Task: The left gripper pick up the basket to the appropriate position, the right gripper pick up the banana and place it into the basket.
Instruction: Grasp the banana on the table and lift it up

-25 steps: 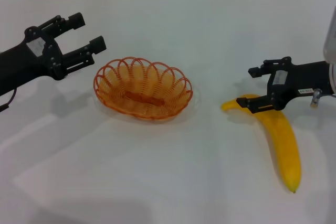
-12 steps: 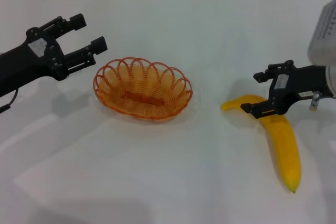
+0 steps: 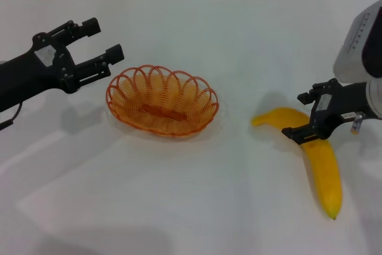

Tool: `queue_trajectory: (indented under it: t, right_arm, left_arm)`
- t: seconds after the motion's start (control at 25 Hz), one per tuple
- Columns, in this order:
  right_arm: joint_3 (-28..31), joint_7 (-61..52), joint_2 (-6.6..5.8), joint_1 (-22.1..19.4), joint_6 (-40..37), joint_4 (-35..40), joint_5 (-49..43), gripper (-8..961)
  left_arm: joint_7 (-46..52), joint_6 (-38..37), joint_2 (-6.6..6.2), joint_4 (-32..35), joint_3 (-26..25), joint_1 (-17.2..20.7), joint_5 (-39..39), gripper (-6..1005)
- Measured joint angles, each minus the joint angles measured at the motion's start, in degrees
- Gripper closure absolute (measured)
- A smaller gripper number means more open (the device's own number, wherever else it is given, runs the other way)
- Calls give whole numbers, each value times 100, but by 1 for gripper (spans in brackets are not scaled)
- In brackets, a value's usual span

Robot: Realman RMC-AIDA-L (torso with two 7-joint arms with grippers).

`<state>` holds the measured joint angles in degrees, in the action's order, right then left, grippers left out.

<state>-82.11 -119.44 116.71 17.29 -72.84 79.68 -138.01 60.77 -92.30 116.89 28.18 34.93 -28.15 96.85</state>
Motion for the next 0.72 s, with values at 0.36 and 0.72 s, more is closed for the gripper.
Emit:
queue_trajectory:
  t: [0.36, 0.72]
  right_arm:
    - [-67, -132, -13, 36, -2, -44, -177, 110]
    - [-113, -226, -17, 151, -2, -247, -309, 112]
  left_arm:
    - [-4, 2, 0, 0, 5, -13, 0, 202]
    - [-5, 2, 1, -6, 5, -19, 0, 202]
